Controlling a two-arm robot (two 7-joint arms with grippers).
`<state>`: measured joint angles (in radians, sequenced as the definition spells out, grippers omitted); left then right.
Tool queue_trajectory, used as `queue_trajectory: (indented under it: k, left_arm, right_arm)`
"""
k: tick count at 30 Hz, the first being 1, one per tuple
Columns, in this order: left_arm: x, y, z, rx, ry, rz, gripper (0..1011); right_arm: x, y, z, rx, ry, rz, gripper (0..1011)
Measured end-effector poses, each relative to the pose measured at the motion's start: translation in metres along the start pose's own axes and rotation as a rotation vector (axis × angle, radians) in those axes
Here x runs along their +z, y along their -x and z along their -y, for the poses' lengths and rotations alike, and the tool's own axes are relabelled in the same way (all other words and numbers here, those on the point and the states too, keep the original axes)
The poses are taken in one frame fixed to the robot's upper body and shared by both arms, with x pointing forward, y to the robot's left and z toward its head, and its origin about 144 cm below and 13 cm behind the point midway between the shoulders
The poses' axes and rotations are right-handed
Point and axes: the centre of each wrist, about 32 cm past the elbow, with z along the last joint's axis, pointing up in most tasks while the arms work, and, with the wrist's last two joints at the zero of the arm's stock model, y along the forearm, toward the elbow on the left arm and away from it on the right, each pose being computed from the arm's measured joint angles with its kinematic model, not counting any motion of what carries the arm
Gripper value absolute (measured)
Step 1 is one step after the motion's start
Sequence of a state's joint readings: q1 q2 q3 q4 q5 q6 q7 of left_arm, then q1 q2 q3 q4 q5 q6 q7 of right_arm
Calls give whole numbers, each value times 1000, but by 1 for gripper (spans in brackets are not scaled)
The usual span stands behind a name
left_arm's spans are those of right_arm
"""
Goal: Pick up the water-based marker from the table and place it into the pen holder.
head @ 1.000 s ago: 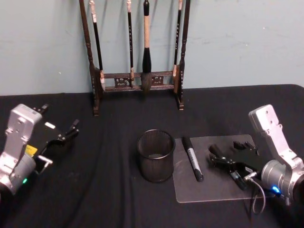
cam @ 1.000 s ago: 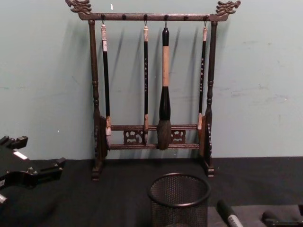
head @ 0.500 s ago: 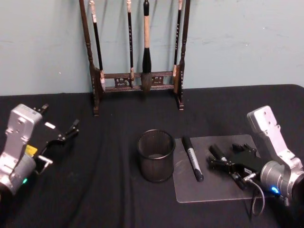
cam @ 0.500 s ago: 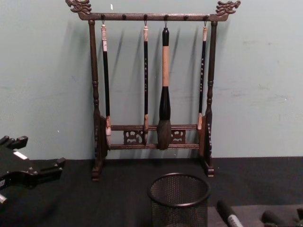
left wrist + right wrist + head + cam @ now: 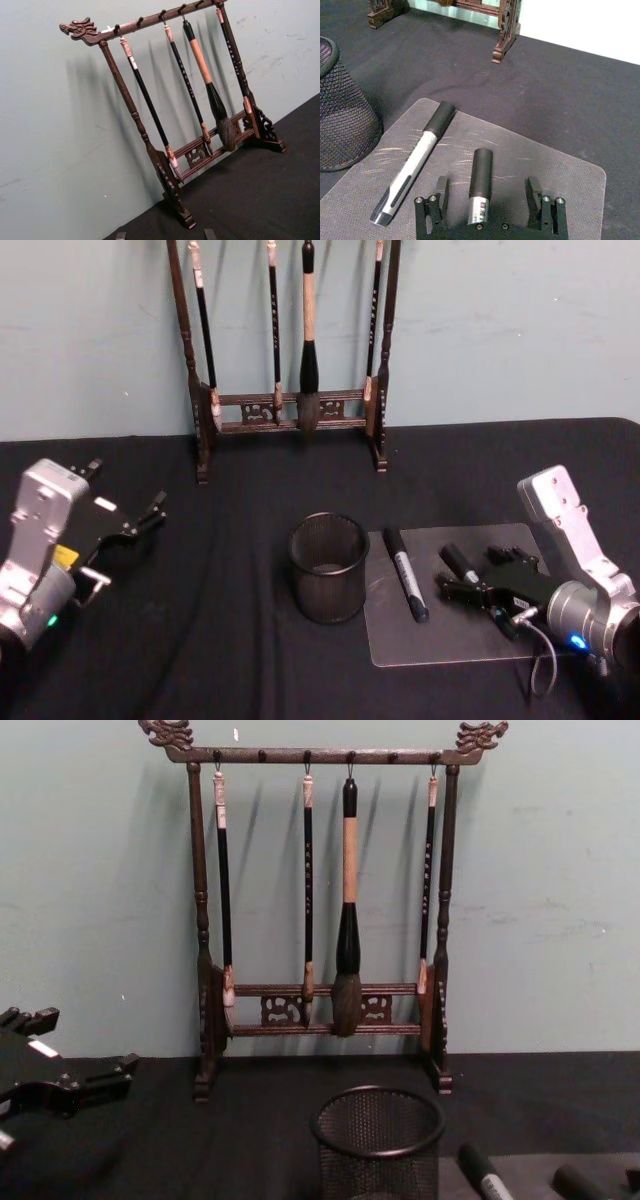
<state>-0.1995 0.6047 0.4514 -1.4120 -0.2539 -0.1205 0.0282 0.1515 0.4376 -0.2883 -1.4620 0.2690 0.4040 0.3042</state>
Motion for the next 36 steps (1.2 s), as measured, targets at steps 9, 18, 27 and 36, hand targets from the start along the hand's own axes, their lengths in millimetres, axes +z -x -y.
queue_trajectory:
  k: [9, 18, 27, 36]
  left_arm:
    - [0, 0, 0, 0, 0, 0, 1009]
    - [0, 0, 0, 0, 0, 0, 1009]
    - [0, 0, 0, 0, 0, 0, 1009]
    - [0, 0, 0, 0, 0, 0, 1009]
  right_arm:
    - [0, 0, 0, 0, -1, 0, 705]
    - [0, 0, 0, 0, -2, 0, 246]
    - [0, 0, 0, -1, -2, 0, 241]
    - [0, 0, 0, 0, -2, 0, 241]
